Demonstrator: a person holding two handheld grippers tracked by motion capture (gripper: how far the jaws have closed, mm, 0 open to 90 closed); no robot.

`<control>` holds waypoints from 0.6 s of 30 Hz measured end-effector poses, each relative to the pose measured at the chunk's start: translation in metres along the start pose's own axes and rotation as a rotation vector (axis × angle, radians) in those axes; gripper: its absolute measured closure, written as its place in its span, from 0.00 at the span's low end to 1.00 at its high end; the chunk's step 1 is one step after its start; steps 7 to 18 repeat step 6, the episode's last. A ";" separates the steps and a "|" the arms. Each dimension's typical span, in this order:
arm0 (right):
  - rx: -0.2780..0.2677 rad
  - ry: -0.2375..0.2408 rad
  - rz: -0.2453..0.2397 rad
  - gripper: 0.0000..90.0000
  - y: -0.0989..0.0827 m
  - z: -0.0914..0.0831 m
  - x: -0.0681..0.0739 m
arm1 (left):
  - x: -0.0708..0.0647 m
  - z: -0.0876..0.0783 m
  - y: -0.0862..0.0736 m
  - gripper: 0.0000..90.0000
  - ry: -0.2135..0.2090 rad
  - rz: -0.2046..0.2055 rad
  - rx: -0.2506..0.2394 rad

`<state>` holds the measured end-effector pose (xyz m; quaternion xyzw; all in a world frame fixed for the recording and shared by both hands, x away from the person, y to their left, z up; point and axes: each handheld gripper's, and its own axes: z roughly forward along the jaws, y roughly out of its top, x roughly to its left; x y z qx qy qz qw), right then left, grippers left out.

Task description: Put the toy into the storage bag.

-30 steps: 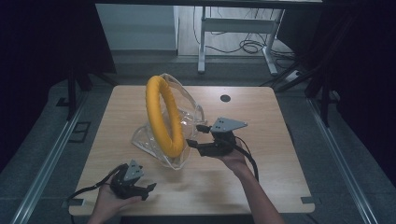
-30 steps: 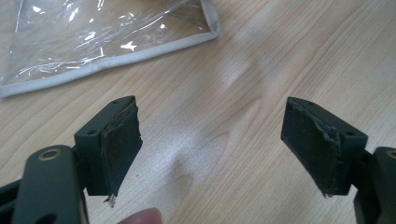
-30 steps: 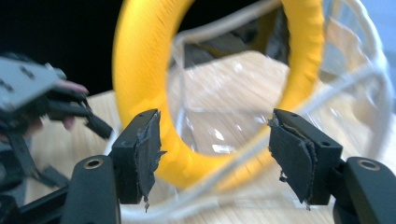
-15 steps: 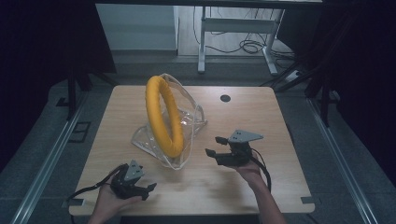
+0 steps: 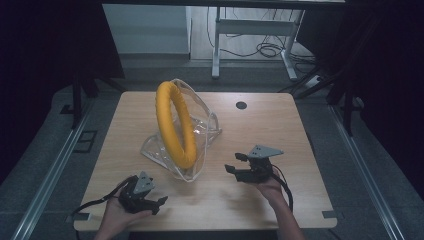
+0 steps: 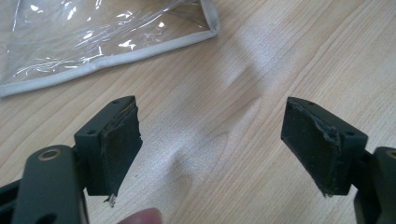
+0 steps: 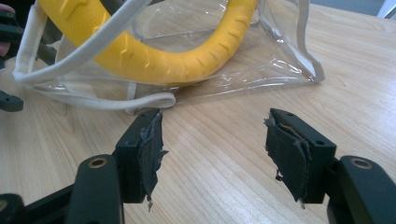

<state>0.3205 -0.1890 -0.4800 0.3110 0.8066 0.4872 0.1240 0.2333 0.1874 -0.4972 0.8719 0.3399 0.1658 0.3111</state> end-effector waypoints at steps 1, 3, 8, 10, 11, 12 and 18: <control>0.004 -0.002 -0.001 0.40 -0.001 0.001 0.000 | 0.000 0.000 0.000 0.22 -0.001 -0.002 0.001; 0.017 -0.001 0.000 0.40 -0.003 0.003 0.001 | 0.000 0.001 0.000 0.22 0.000 0.000 0.002; 0.053 0.000 -0.012 0.40 -0.008 0.007 0.002 | 0.000 0.000 0.000 0.22 0.001 0.001 0.001; 0.053 0.000 -0.012 0.40 -0.008 0.007 0.002 | 0.000 0.000 0.000 0.22 0.001 0.001 0.001; 0.053 0.000 -0.012 0.40 -0.008 0.007 0.002 | 0.000 0.000 0.000 0.22 0.001 0.001 0.001; 0.053 0.000 -0.012 0.40 -0.008 0.007 0.002 | 0.000 0.000 0.000 0.22 0.001 0.001 0.001; 0.053 0.000 -0.012 0.40 -0.008 0.007 0.002 | 0.000 0.000 0.000 0.22 0.001 0.001 0.001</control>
